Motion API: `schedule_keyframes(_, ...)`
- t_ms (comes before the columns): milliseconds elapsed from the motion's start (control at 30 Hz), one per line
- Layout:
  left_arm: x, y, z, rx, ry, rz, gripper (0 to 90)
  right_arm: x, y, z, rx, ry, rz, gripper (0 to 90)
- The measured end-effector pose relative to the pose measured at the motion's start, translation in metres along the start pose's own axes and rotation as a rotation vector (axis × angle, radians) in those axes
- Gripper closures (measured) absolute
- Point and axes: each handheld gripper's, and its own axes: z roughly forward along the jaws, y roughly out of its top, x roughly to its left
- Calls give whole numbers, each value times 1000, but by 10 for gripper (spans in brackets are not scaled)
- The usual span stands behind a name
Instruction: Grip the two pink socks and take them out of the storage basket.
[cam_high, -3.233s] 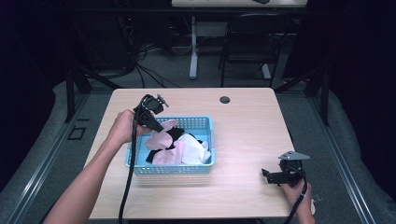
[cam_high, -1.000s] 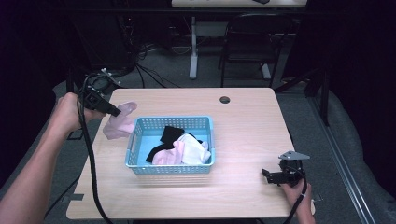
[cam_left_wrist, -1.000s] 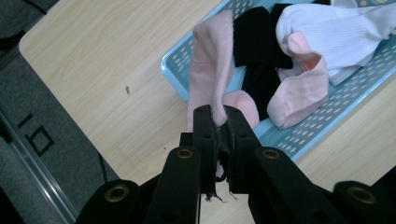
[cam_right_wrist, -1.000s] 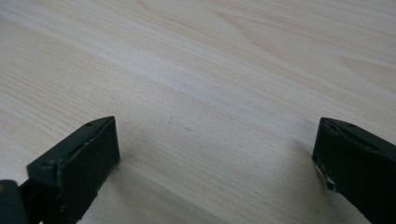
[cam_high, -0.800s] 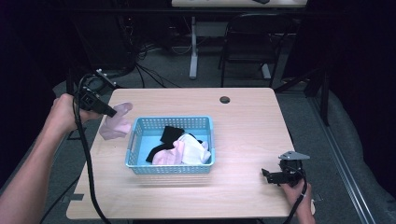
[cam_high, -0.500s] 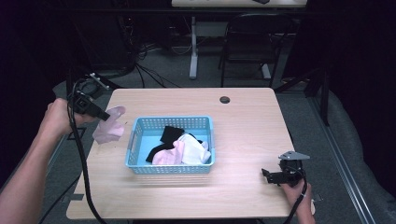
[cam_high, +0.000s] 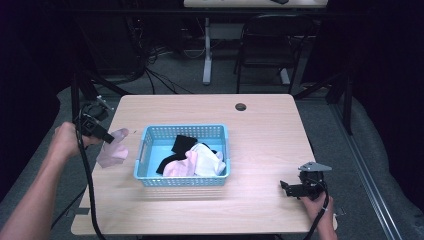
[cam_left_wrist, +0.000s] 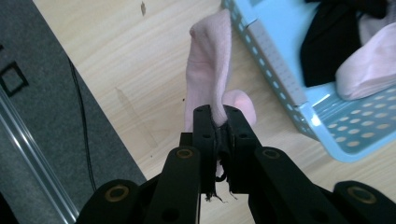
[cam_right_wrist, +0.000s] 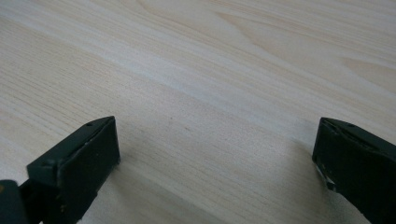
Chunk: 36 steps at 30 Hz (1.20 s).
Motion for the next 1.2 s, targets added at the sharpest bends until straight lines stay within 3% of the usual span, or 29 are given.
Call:
schedule_keyframes(433,14,-15,62,49,-35,-80,844,0,0,0,-1,-2,1,2)
schedule_keyframes(633,24,-20,77,32,-68,-150,843,0,0,0,-1,3,1,2)
schedule_keyframes(867,26,-19,98,70,-78,-177,822,0,0,0,-3,1,3,2)
schedule_keyframes(967,26,-18,103,79,-77,-198,710,0,0,0,0,1,0,2)
schedule_keyframes(1067,24,-16,100,78,-38,-204,546,0,0,0,0,1,0,2)
schedule_keyframes(1200,22,-18,86,53,-13,-210,332,0,0,0,-2,3,1,2)
